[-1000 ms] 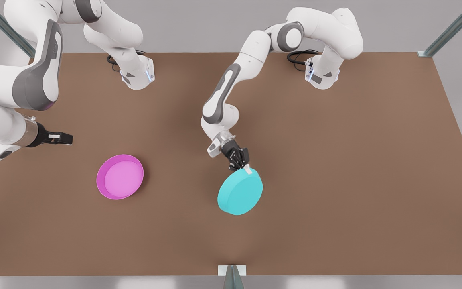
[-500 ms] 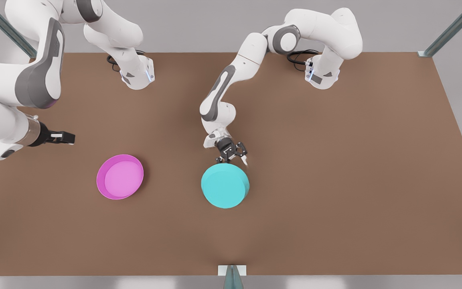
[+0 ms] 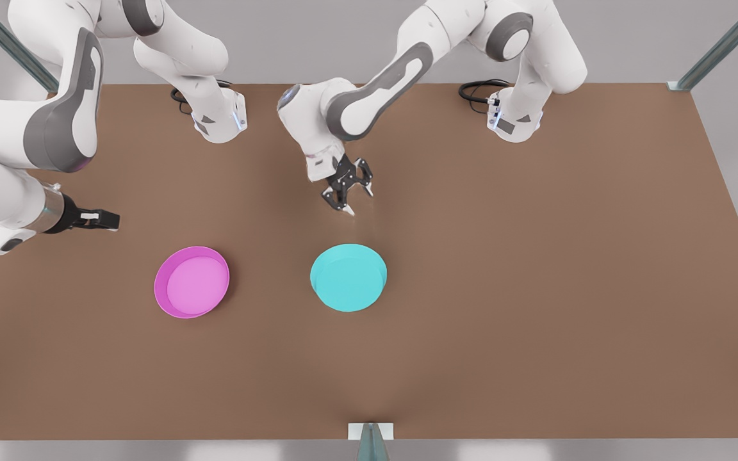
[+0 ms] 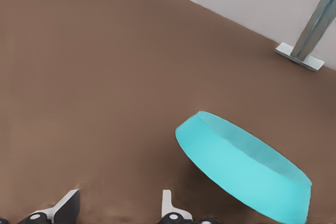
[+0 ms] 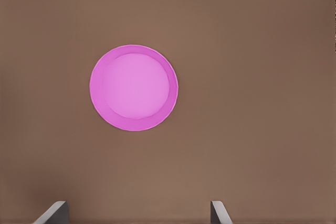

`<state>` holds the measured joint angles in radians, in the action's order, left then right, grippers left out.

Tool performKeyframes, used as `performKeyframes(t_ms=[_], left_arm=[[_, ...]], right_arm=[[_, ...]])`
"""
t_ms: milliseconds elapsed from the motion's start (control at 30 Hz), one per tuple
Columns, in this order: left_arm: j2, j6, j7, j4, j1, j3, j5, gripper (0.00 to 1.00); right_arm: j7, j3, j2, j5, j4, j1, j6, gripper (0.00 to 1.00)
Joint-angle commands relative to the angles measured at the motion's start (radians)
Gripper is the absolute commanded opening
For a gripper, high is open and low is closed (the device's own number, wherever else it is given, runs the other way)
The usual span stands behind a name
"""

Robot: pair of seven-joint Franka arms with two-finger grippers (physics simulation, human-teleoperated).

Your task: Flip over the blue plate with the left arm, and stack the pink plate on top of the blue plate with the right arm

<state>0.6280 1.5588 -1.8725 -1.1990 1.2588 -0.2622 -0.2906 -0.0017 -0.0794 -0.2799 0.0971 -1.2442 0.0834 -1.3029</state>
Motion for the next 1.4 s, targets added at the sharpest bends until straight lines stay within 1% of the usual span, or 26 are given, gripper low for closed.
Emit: performKeyframes(t_ms=[0,33,67,100,133,167,200,233,267,300,333,367,400,433,467,533,600,667,700,767,800,1000,1100,1167,1367], left_arm=[[-0.093,-0.548,1.128,0.038,-0.018,-0.058,0.442,0.83],[-0.128,-0.65,1.331,0.076,-0.055,-0.167,0.488,0.86],[-0.145,-0.709,1.596,0.101,-0.082,-0.34,0.488,0.89],[-0.145,-0.714,1.786,0.118,-0.091,-0.501,0.488,0.94],[-0.145,-0.701,1.892,0.119,-0.107,-0.615,0.505,1.0],[-0.146,-0.701,1.909,0.121,-0.153,-0.634,0.513,1.0],[-0.151,-0.688,1.909,0.121,-0.177,-0.649,0.515,1.0],[-0.163,-0.62,1.909,0.121,-0.179,-0.686,0.515,1.0],[-0.191,-0.617,1.908,0.121,-0.206,-0.674,0.519,1.0],[-0.231,-0.594,1.889,0.13,-0.412,-0.473,0.528,1.0],[-0.237,-0.559,1.851,0.179,-0.649,-0.208,0.51,1.0],[-0.286,-0.471,1.732,0.161,-0.833,0.035,0.443,1.0],[-0.375,-0.324,1.725,0.015,-0.993,0.265,0.329,1.0],[-0.474,-0.192,1.724,-0.137,-1.0,0.281,0.271,1.0],[-0.499,-0.177,1.725,-0.162,-1.007,0.282,0.251,1.0],[-0.481,-0.181,1.728,-0.159,-1.024,0.285,0.258,1.0],[-0.433,-0.232,1.731,-0.091,-1.024,0.279,0.258,1.0],[-0.438,-0.233,1.783,-0.089,-1.042,0.275,0.272,1.0],[-0.445,-0.233,1.808,-0.089,-1.05,0.264,0.312,1.0],[-0.445,-0.235,1.871,-0.089,-1.055,0.262,0.304,1.0],[-0.444,-0.235,1.891,-0.089,-1.067,0.259,0.304,1.0],[-0.444,-0.263,1.883,-0.074,-1.069,0.255,0.301,1.0],[-0.455,-0.264,1.885,-0.074,-1.069,0.253,0.3,1.0],[-0.468,-0.31,1.912,-0.073,-1.069,0.232,0.314,1.0],[-0.528,-0.309,1.912,-0.059,-1.067,0.244,0.309,1.0]], right_arm=[[-0.001,0.0,-0.008,0.01,0.0,0.001,0.017,1.0],[-0.006,0.001,-0.01,0.01,-0.003,0.007,0.017,1.0],[-0.006,0.0,-0.019,0.01,-0.006,0.007,0.014,1.0],[-0.006,0.001,-0.028,0.004,-0.006,0.009,0.011,1.0],[-0.004,0.001,-0.047,0.007,-0.014,0.002,0.005,1.0],[-0.001,0.007,-0.113,0.004,-0.017,0.022,-0.032,1.0],[-0.001,0.006,-0.143,-0.01,-0.038,0.067,-0.064,1.0],[-0.003,0.006,-0.143,-0.034,-0.116,0.096,-0.143,1.0],[-0.006,0.004,-0.145,-0.059,-0.198,0.134,-0.226,1.0],[-0.081,0.004,-0.16,-0.128,-0.277,0.2,-0.337,1.0],[-0.132,0.006,-0.205,-0.184,-0.291,0.245,-0.386,1.0],[-0.184,0.004,-0.229,-0.188,-0.328,0.269,-0.459,1.0],[-0.222,0.006,-0.243,-0.189,-0.365,0.277,-0.538,1.0],[-0.271,0.004,-0.278,-0.2,-0.365,0.303,-0.578,1.0],[-0.293,0.003,-0.295,-0.229,-0.365,0.315,-0.598,1.0],[-0.31,0.001,-0.32,-0.28,-0.379,0.314,-0.636,1.0],[-0.363,-0.002,-0.32,-0.344,-0.435,0.314,-0.723,1.0],[-0.429,-0.005,-0.32,-0.404,-0.443,0.312,-0.754,1.0],[-0.462,-0.008,-0.32,-0.407,-0.452,0.314,-0.78,1.0],[-0.468,-0.013,-0.318,-0.407,-0.469,0.312,-0.811,1.0],[-0.485,-0.019,-0.311,-0.408,-0.515,0.314,-0.866,1.0],[-0.497,-0.031,-0.306,-0.41,-0.592,0.312,-0.877,1.0],[-0.498,-0.037,-0.334,-0.445,-0.594,0.299,-0.877,1.0],[-0.498,-0.039,-0.344,-0.448,-0.589,0.295,-0.878,1.0],[-0.498,-0.046,-0.351,-0.462,-0.583,0.295,-0.88,1.0]])
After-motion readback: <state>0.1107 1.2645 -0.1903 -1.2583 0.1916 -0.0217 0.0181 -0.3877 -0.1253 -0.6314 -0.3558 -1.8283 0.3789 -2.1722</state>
